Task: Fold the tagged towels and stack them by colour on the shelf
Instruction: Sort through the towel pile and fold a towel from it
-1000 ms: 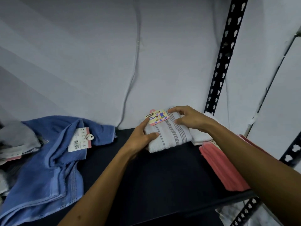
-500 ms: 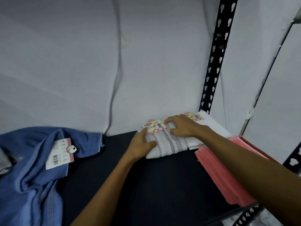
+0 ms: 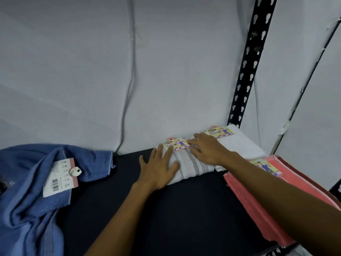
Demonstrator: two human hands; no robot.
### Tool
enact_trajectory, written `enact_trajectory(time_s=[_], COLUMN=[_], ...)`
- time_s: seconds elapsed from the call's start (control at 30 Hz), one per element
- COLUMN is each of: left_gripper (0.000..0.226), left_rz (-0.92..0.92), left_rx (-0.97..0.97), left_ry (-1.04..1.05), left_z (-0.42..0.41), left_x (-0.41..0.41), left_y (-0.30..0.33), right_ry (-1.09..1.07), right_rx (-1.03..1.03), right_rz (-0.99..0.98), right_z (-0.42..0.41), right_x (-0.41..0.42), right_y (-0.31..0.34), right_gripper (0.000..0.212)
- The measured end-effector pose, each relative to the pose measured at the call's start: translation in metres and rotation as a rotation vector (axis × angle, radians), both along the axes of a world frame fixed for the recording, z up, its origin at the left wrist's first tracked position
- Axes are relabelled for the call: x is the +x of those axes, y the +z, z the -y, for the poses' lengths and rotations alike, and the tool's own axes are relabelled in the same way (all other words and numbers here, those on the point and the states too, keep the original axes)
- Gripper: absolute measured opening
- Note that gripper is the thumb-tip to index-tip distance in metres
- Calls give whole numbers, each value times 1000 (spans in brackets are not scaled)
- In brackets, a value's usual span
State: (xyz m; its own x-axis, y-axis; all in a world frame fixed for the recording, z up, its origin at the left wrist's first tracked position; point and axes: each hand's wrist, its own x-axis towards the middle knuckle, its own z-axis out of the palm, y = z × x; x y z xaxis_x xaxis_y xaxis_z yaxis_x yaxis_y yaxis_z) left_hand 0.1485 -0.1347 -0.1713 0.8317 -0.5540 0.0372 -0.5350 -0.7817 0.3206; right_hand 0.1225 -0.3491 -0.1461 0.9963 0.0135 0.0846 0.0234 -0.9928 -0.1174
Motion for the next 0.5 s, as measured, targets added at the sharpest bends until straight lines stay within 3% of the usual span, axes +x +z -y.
enact_trajectory(time_s=[0.2, 0.33, 0.5], left_gripper=[83, 85, 86], left_rz=[-57, -39, -37], left_rx=[48, 36, 38], left_ry=[49, 82, 84], left_z=[5, 6, 7], left_x=[7, 9, 9], left_y=[0, -1, -2], right_ry=[31, 6, -70], right_rx=[18, -117, -123], right_rz=[-107, -13, -119], right_z=[2, 1, 0], right_x=[-5, -5, -3], right_y=[-1, -9, -9], right_gripper=[58, 70, 64])
